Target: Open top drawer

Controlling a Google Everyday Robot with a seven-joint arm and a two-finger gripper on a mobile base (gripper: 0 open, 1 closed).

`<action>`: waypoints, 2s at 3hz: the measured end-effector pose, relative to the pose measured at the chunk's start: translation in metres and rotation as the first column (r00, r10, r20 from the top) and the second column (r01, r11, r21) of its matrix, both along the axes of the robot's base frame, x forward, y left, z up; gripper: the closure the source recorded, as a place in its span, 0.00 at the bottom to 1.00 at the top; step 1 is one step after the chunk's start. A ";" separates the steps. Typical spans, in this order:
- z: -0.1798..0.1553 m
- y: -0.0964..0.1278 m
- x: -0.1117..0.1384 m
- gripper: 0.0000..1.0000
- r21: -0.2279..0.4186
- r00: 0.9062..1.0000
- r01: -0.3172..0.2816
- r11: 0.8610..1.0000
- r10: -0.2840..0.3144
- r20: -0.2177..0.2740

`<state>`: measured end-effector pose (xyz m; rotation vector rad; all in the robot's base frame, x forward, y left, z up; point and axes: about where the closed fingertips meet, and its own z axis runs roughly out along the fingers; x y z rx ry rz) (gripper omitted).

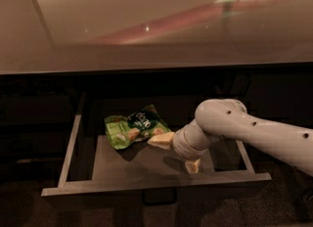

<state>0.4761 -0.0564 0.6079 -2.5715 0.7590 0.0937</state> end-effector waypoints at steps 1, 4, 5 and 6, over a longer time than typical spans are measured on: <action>0.000 0.000 0.000 0.00 0.000 1.000 0.000 1.000 0.000 0.000; 0.001 0.007 -0.025 0.00 0.000 0.999 -0.038 0.999 0.038 0.020; 0.002 0.007 -0.025 0.00 0.000 0.999 -0.038 0.999 0.038 0.020; 0.000 0.006 -0.032 0.00 -0.007 0.999 -0.044 0.999 0.044 0.022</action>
Offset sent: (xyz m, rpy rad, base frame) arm -0.0258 0.0125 0.0031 0.0229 -0.0104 0.0388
